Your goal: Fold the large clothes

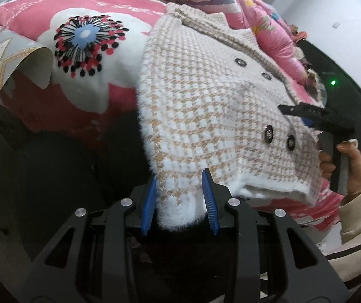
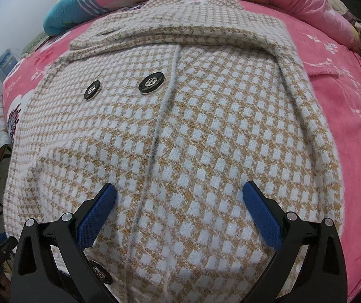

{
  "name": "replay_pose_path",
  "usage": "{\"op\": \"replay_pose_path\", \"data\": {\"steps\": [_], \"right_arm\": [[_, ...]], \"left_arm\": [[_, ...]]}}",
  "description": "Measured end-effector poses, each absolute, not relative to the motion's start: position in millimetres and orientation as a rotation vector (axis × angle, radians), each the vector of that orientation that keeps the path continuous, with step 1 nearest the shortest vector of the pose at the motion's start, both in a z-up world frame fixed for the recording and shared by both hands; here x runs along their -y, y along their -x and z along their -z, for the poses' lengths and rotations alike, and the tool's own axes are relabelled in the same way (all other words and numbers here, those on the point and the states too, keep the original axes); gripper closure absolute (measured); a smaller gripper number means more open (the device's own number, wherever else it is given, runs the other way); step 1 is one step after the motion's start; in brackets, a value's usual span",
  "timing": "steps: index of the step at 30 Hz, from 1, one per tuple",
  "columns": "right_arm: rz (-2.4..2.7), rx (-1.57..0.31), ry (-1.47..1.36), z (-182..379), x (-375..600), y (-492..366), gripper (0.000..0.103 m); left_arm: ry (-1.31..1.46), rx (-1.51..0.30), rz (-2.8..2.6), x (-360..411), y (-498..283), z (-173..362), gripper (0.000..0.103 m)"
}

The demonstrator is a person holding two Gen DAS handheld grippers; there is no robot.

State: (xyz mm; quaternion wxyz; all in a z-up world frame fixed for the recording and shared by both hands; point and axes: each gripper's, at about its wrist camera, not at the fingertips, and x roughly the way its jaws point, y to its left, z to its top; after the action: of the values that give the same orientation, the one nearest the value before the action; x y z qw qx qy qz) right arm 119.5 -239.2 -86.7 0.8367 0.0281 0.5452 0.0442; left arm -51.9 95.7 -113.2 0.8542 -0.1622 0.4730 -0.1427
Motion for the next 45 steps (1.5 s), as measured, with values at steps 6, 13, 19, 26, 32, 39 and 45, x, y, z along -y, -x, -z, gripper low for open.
{"op": "replay_pose_path", "data": {"steps": [6, 13, 19, 26, 32, 39, 45], "right_arm": [[-0.096, -1.153, -0.061, 87, 239, -121, 0.006], [-0.137, -1.169, -0.075, 78, 244, -117, 0.006], [-0.151, -1.104, -0.084, 50, 271, -87, 0.006], [-0.194, -1.109, -0.311, 44, 329, -35, 0.006], [-0.275, -1.178, -0.508, 65, 362, 16, 0.006], [-0.348, -1.28, -0.691, 112, 367, 35, 0.03], [-0.365, -1.311, -0.742, 146, 350, 33, 0.059]], "left_arm": [[0.322, -1.017, 0.283, -94, 49, 117, 0.07], [0.248, -1.031, 0.257, -88, 50, 115, 0.07], [0.23, -1.05, 0.235, -84, 47, 113, 0.07], [0.207, -1.068, 0.209, -79, 45, 111, 0.07], [0.176, -1.068, 0.2, -75, 46, 109, 0.07], [0.15, -1.062, 0.185, -71, 47, 109, 0.07], [0.11, -1.043, 0.179, -66, 49, 108, 0.074]]}}
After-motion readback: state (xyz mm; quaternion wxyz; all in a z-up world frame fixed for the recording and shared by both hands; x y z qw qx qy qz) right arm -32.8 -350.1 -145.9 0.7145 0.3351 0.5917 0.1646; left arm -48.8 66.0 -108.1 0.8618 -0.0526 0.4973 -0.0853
